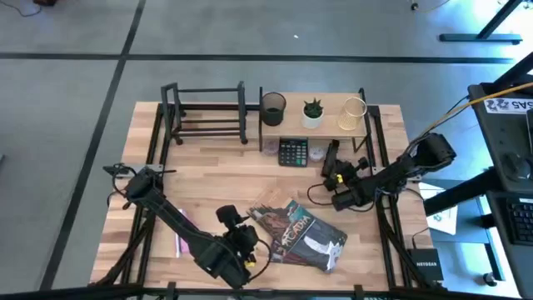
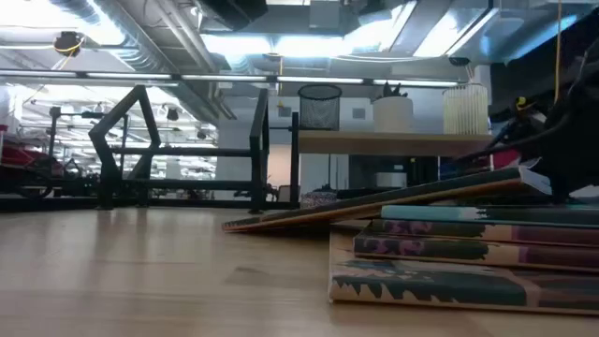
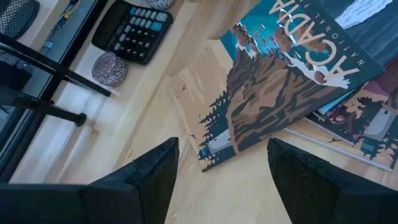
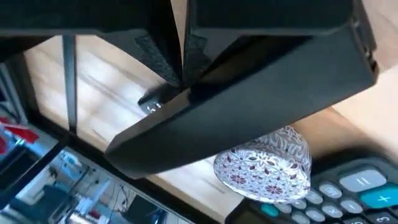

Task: Stock shelves
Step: Put the black stapler under the shelf

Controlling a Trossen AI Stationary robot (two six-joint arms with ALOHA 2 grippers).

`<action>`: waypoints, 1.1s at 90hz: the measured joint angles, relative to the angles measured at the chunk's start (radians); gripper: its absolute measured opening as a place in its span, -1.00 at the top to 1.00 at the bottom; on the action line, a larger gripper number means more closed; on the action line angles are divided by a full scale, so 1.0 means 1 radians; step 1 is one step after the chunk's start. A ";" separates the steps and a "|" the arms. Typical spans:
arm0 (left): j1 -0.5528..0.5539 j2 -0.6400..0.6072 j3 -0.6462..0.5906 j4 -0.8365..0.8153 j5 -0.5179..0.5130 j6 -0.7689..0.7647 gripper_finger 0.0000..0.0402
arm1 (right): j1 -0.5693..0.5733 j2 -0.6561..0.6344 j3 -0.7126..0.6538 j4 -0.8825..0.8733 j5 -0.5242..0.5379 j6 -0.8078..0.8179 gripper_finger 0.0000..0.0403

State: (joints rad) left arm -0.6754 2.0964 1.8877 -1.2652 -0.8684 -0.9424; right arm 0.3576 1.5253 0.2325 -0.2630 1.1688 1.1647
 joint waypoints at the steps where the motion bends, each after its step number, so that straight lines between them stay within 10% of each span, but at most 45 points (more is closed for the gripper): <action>1: 0.000 0.000 0.000 0.000 0.000 0.000 -0.13 | 0.000 0.000 0.000 0.000 0.003 0.000 1.00; 99: 0.000 0.000 0.000 0.002 -0.004 0.000 -0.13 | -0.250 -0.016 0.003 0.161 -0.039 -0.400 1.00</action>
State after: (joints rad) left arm -0.6754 2.0964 1.8877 -1.2629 -0.8726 -0.9428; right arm 0.1076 1.5097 0.2358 -0.1019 1.1299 0.7644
